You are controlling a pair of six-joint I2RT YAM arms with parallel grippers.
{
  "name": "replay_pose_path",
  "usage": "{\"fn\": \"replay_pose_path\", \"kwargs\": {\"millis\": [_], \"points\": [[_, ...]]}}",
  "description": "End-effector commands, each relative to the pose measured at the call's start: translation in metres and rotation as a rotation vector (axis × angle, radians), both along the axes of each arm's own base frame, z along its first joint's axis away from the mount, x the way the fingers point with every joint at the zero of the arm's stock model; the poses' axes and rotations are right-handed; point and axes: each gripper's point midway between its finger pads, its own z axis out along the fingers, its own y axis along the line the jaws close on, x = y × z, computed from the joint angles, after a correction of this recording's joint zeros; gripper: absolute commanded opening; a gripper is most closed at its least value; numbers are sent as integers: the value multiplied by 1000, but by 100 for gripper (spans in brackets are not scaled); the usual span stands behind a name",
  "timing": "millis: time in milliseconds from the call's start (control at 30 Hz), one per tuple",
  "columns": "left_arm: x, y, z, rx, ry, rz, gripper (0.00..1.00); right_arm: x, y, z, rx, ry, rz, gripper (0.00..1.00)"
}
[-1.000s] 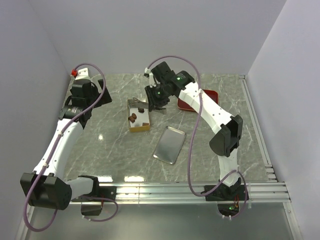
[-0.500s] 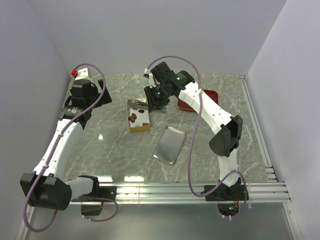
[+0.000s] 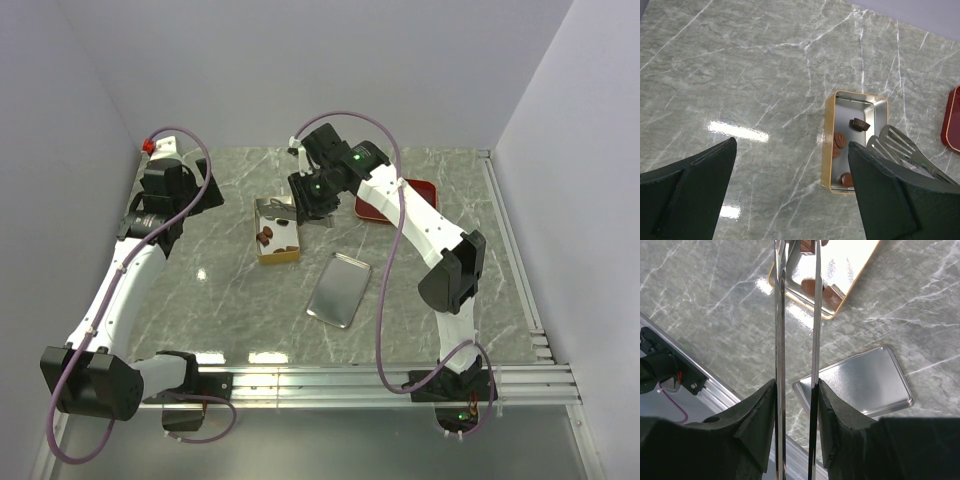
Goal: Pack the chocolate
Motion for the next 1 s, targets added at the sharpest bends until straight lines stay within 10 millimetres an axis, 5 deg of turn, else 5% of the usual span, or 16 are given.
{"fn": "replay_pose_path", "kwargs": {"millis": [0,233,500,733,967], "points": [[1,0,18,-14,-62,1,100,11,3,20,36,-61,-13,43],[1,1,18,-7,-61,5,99,42,-30,21,21,-88,-114,43],[1,3,18,-4,-59,12,99,95,-120,26,-29,-144,-326,43],[2,3,19,0,-59,13,100,117,-182,9,-105,-150,-449,43],[3,6,23,17,-61,22,99,129,-212,-15,-175,-147,-532,43]]}}
